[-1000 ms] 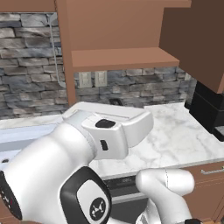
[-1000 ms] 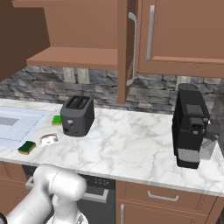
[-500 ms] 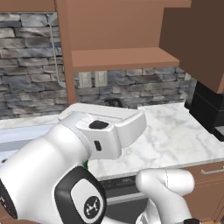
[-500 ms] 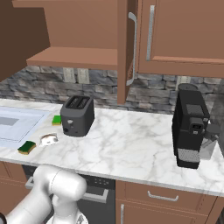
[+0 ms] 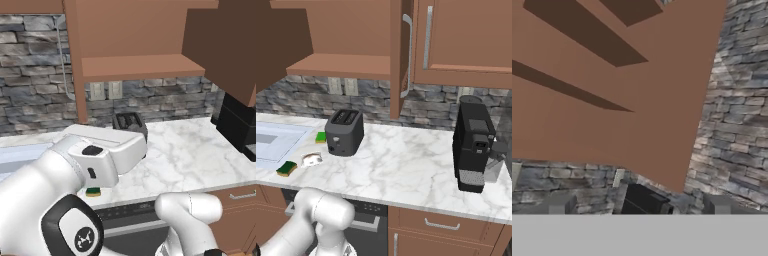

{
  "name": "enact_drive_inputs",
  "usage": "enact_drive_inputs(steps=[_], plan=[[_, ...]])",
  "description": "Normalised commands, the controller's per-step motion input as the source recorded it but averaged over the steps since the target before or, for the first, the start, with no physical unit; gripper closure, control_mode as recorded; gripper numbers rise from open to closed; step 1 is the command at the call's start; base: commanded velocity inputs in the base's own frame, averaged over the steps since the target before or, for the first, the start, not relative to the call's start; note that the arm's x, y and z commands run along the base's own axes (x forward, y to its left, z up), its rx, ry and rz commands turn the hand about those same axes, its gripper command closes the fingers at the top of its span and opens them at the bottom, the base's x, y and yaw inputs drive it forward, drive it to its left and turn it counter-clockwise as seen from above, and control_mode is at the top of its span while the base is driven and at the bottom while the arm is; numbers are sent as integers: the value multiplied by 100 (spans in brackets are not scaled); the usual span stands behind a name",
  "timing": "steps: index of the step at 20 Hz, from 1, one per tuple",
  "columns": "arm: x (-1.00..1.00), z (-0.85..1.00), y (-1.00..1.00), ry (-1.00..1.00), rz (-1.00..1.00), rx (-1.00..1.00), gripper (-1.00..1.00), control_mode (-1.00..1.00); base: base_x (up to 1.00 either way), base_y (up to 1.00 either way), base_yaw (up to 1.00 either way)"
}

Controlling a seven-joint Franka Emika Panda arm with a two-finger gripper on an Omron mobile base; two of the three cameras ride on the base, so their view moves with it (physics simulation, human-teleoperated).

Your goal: Open the cabinet. Pick the sponge and place it next to the sink. Then close the cabinet.

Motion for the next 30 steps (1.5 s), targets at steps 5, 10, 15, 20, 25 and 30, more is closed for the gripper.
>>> enact_drive_inputs(steps=[5, 10, 15, 20, 25, 30], plan=[[37, -23, 14, 0, 0, 0, -100, -100, 0, 0, 0], [35, -9, 10, 0, 0, 0, -100, -100, 0, 0, 0], [26, 0, 8, 0, 0, 0, -100, -100, 0, 0, 0], [30, 0, 10, 0, -2, 0, -100, -100, 0, 0, 0], [36, 0, 12, 0, -7, 0, -100, -100, 0, 0, 0], [27, 0, 17, 0, -9, 0, -100, -100, 0, 0, 0]])
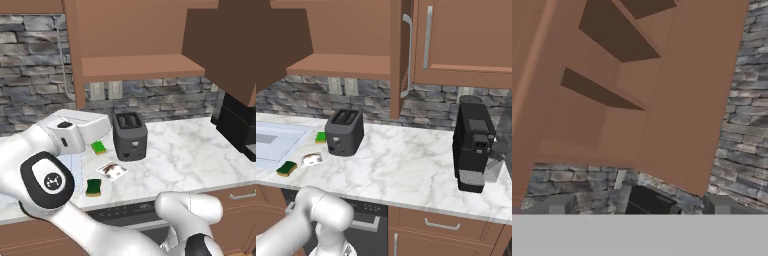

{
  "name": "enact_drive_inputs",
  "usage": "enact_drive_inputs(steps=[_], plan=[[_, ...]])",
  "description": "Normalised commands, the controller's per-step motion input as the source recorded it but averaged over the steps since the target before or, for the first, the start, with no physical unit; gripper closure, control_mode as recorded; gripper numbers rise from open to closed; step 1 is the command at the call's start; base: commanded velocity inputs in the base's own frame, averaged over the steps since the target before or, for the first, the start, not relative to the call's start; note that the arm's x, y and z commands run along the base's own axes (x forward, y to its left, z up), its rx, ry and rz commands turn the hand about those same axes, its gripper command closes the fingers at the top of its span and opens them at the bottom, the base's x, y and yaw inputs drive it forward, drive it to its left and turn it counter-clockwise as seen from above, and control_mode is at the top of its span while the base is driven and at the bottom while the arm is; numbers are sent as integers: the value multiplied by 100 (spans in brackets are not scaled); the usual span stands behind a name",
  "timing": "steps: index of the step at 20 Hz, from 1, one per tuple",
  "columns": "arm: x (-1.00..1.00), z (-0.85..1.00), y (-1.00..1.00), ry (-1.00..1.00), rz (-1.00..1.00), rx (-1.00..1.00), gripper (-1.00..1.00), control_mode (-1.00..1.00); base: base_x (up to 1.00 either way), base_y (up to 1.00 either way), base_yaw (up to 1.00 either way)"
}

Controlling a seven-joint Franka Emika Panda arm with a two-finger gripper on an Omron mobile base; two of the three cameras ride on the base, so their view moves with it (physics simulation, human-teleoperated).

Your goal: Open the cabinet. Pick the sponge and place it next to the sink. Then close the cabinet.

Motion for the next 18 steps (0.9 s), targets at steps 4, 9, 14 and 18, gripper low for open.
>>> enact_drive_inputs(steps=[4, 9, 14, 18], plan=[[29, 0, 23, 0, -14, 0, -100, -100, 0, 0, 0], [27, 0, 25, -1, -16, 0, -100, -100, 0, 0, 0], [17, -5, 26, -2, -12, 0, -100, -100, 0, 0, 0], [3, -19, 27, -2, -2, 0, -100, -100, 0, 0, 0]])
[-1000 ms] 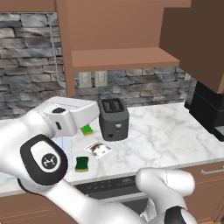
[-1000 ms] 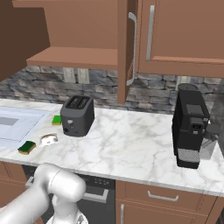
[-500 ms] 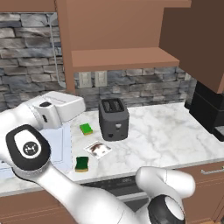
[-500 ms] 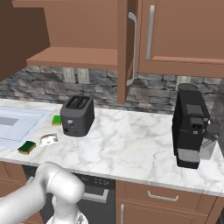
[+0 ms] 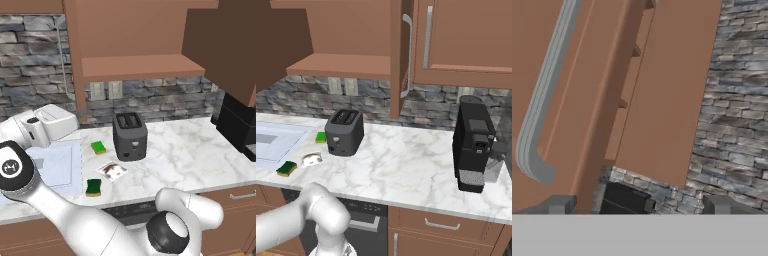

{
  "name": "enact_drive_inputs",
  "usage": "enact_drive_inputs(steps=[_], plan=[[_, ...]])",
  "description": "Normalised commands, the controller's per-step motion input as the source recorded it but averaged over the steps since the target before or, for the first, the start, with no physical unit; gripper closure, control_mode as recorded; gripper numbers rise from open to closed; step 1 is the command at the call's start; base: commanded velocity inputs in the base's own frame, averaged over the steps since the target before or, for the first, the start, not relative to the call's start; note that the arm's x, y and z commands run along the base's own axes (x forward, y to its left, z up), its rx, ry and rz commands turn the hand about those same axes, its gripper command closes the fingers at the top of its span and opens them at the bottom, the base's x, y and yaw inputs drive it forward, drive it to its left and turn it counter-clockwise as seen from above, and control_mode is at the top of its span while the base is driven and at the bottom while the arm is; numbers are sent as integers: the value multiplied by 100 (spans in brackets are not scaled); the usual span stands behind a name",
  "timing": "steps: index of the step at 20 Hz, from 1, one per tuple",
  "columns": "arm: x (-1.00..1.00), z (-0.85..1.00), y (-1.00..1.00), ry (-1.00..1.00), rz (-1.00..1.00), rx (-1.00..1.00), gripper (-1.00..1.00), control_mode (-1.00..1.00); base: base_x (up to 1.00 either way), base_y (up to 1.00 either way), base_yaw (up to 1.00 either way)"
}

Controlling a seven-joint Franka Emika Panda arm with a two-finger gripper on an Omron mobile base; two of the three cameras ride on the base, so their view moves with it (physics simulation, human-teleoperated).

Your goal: Open the cabinet. Pick the sponge and place it next to the sink. Then close the cabinet.

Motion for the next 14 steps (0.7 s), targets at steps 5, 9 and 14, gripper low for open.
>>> enact_drive_inputs(steps=[5, 9, 14], plan=[[0, -26, 18, -1, 0, 0, -100, -100, 0, 0, 0], [0, -18, 6, 0, 0, 0, -100, -100, 0, 0, 0], [13, -4, 1, 0, 7, 0, -100, -100, 0, 0, 0]])
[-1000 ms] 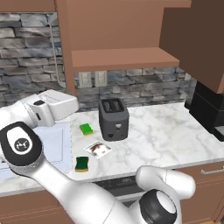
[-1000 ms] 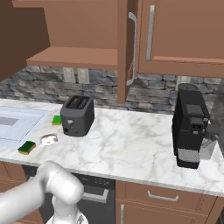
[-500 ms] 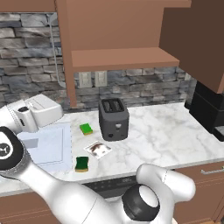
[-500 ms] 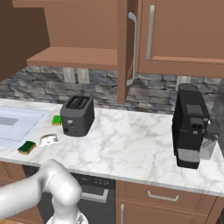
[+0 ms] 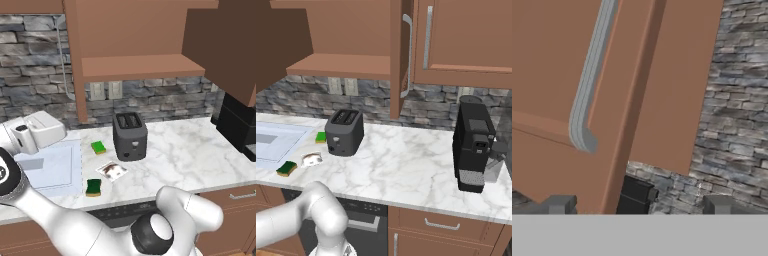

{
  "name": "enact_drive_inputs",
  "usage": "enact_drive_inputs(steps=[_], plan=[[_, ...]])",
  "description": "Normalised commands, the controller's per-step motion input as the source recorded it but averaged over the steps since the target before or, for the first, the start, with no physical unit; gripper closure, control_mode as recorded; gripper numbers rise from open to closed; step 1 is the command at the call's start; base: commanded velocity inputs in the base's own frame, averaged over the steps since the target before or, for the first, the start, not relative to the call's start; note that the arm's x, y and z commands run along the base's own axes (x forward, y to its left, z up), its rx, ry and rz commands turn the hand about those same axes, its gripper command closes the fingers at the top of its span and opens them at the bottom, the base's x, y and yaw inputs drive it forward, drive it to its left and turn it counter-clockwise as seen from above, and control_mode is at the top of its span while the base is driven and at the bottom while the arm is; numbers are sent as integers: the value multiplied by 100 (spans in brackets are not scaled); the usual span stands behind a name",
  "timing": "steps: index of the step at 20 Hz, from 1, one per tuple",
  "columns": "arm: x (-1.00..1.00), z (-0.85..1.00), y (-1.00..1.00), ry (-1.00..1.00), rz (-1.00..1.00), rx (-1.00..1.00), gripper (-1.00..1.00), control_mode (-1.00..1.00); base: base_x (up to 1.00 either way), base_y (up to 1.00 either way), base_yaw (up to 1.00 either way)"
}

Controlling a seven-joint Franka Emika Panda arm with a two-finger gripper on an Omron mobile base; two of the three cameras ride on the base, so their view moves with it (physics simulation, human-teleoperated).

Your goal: Open the cabinet. Pick the sponge and place it next to the sink. Then close the cabinet.

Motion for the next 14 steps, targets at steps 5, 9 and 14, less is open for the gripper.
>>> enact_drive_inputs(steps=[5, 9, 14], plan=[[9, 0, 0, 0, 14, 0, -100, -100, 0, 0, 0], [11, -3, 1, 0, 14, 0, -100, -100, 0, 0, 0], [22, -9, 0, 0, 12, -1, -100, -100, 0, 0, 0]])
